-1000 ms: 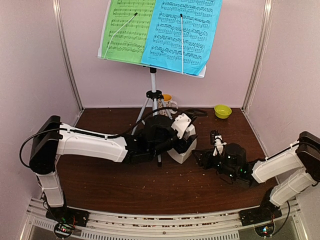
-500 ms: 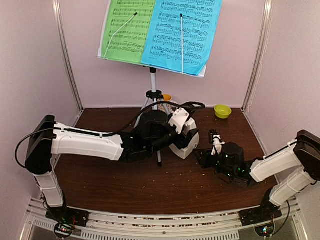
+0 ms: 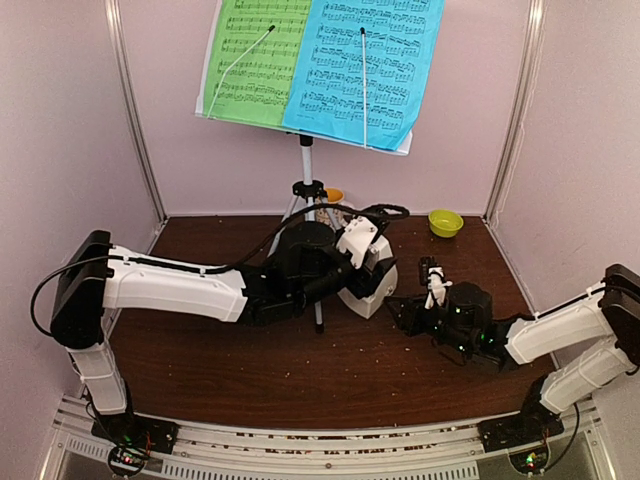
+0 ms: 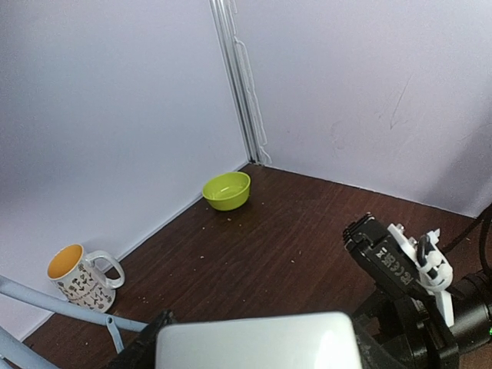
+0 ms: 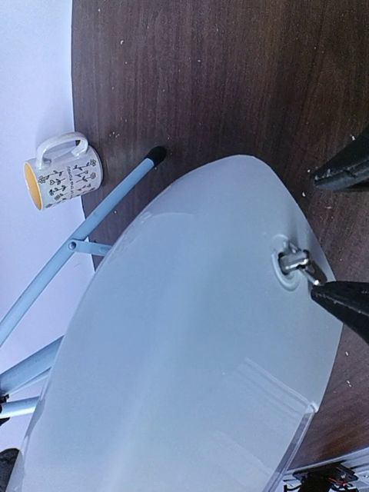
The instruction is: Set up the instrument practice props
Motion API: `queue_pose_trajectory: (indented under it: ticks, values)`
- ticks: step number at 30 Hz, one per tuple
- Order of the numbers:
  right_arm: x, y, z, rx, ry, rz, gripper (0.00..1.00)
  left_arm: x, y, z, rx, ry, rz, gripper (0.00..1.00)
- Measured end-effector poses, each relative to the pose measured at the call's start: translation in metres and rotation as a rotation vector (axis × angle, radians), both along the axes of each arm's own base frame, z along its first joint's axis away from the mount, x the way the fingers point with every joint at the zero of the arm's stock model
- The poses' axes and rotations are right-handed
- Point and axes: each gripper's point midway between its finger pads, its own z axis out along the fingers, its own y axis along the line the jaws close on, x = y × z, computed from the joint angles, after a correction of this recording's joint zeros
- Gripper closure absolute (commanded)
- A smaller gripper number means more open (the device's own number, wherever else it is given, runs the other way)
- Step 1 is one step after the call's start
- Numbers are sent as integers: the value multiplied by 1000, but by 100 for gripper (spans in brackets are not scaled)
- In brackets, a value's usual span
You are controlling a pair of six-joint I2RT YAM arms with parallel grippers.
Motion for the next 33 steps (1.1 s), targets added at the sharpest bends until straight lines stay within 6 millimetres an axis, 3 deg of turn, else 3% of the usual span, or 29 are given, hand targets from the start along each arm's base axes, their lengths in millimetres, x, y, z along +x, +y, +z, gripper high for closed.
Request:
queue_pose_trajectory:
  ticks: [5, 18, 22, 28, 33]
  values:
    - [-2, 3, 5, 8, -9, 14, 55, 0, 0, 0, 1, 0, -2, 100]
    - [4, -4, 11, 4, -17, -47, 92, -2, -1, -4, 7, 4, -14, 100]
    - [2, -2, 12, 5, -20, -38, 99, -2, -1, -4, 6, 4, -17, 100]
    - [1, -2, 11, 10, -13, -34, 100, -3, -1, -5, -4, 0, -21, 100]
    - [2, -9, 14, 117, 24, -24, 100, -6, -1, -5, -24, -18, -37, 100]
